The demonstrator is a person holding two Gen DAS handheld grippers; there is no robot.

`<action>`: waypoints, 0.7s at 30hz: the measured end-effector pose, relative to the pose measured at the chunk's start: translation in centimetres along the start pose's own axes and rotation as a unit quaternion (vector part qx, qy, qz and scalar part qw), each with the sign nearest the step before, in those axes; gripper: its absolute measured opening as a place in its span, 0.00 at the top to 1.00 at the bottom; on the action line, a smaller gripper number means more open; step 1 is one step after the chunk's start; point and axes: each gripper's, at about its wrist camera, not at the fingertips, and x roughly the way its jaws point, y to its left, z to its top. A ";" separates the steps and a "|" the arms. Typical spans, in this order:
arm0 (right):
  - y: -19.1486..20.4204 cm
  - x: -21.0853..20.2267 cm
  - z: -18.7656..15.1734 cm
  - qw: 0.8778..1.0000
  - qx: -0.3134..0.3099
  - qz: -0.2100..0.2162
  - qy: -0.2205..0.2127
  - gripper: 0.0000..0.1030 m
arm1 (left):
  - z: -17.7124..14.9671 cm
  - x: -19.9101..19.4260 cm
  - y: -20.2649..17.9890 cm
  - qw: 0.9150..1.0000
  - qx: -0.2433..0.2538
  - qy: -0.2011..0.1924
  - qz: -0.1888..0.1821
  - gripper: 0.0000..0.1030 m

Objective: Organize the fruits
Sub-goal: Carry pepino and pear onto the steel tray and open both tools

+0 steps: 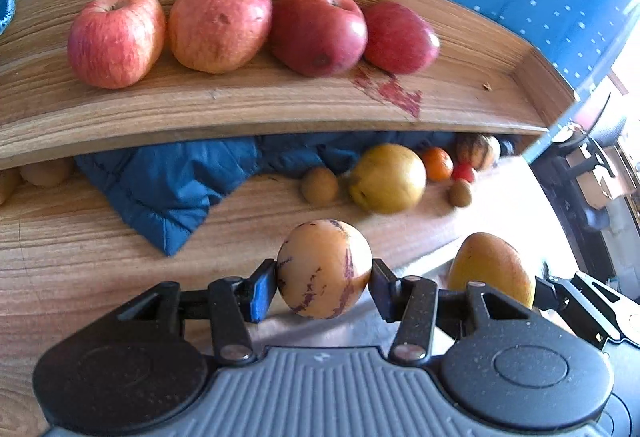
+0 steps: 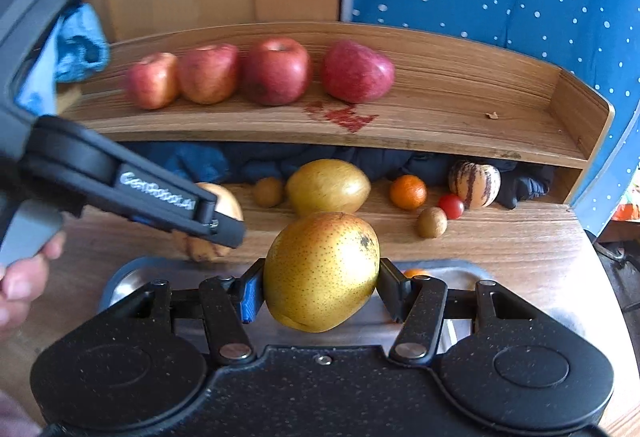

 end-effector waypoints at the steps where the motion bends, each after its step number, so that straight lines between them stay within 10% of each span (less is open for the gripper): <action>1: 0.2 -0.4 -0.3 1.000 -0.003 0.005 0.001 0.43 | -0.2 -0.1 0.0 1.000 0.005 0.003 -0.003 0.48; 21: 1.6 -5.2 -5.7 0.995 -0.029 0.089 0.025 0.43 | -5.2 -2.5 -0.9 0.998 0.055 0.041 -0.014 0.48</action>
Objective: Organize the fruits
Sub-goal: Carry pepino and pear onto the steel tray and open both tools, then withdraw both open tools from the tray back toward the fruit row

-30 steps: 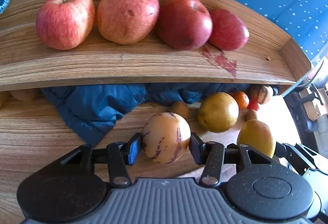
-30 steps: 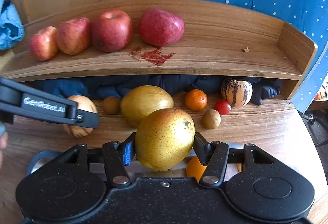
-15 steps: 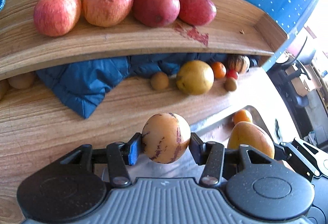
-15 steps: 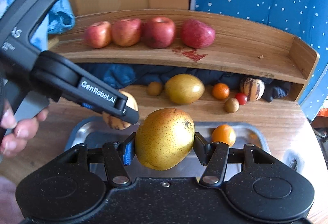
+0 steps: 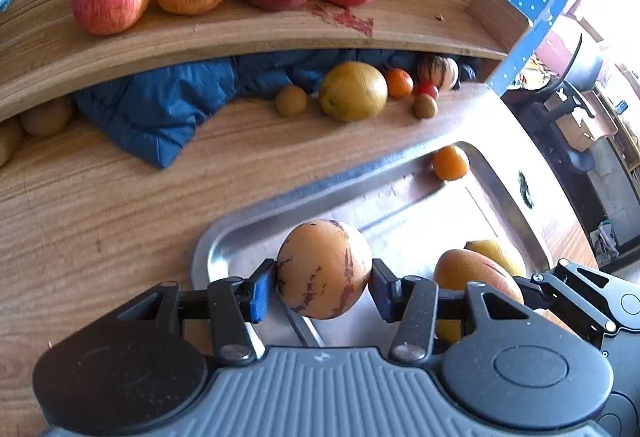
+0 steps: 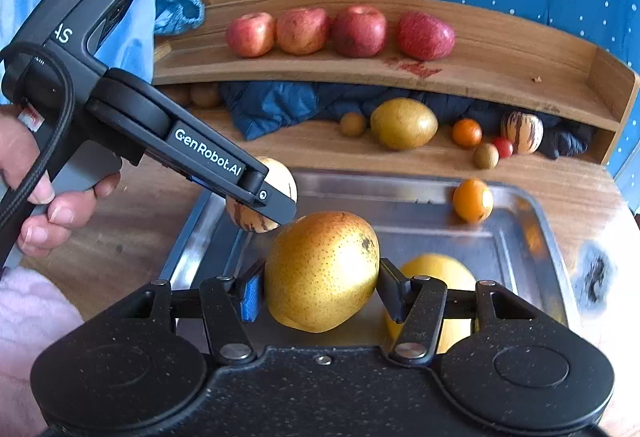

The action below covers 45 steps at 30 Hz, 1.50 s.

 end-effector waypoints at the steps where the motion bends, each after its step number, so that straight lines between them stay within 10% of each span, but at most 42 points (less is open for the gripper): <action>1: 0.1 -0.1 -0.2 1.000 0.001 0.002 0.002 0.43 | -0.3 0.0 -0.1 1.000 0.000 0.001 0.001 0.48; 22: 1.1 -1.5 -2.9 0.999 -0.036 -0.002 0.017 0.42 | -4.8 -1.1 -3.1 0.999 -0.008 -0.014 0.043 0.46; 36: 0.6 -4.9 -4.4 1.000 -0.017 -0.004 -0.006 0.12 | -7.8 -4.7 -3.5 0.996 -0.031 -0.039 0.078 0.08; 45: 0.4 -7.2 -6.2 1.000 0.003 -0.020 -0.015 0.01 | -11.1 -6.7 -3.6 0.993 -0.058 -0.038 0.098 0.01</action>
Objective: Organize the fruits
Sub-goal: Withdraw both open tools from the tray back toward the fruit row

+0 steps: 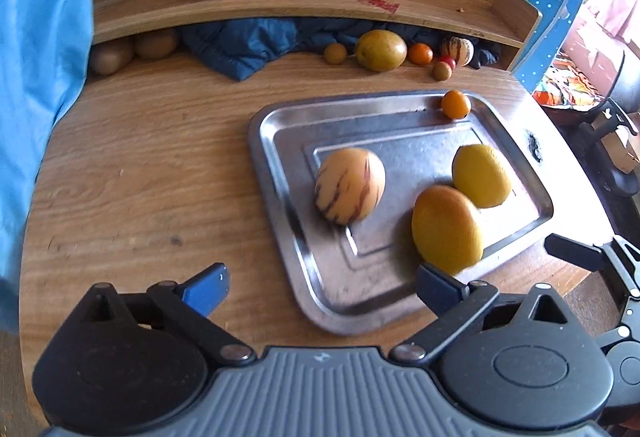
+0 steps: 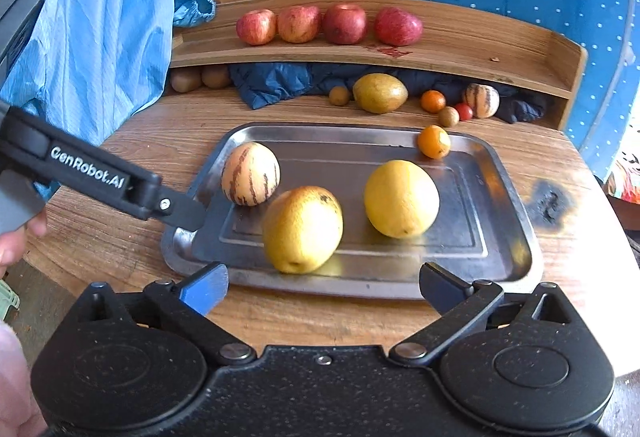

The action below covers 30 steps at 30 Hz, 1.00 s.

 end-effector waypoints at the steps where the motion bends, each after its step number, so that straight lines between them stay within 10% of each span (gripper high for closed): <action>1: 0.0 -0.3 -0.2 1.000 0.001 -0.002 -0.002 0.01 | -0.3 -0.2 0.0 1.000 -0.003 0.001 0.002 0.01; 30: -5.1 -1.5 0.5 0.996 0.045 -0.069 -0.032 0.01 | 3.6 0.9 -4.0 0.999 0.026 -0.018 -0.018 0.01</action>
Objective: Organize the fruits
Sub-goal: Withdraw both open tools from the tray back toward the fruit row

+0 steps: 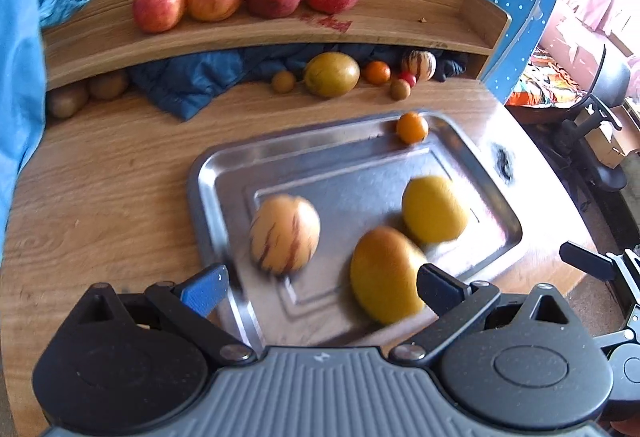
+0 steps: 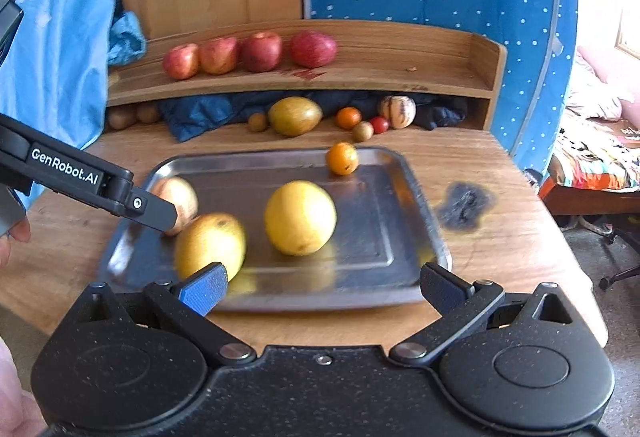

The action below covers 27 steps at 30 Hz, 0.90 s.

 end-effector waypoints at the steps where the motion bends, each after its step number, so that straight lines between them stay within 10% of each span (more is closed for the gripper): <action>1: -0.3 0.3 0.4 1.000 0.000 -0.003 -0.001 0.01 | 0.5 0.3 0.0 1.000 -0.001 -0.001 -0.001 0.01; 27: -1.1 11.2 9.2 0.997 -0.078 -0.006 0.020 0.01 | 11.4 10.6 4.1 0.996 -0.090 -0.018 0.016 0.01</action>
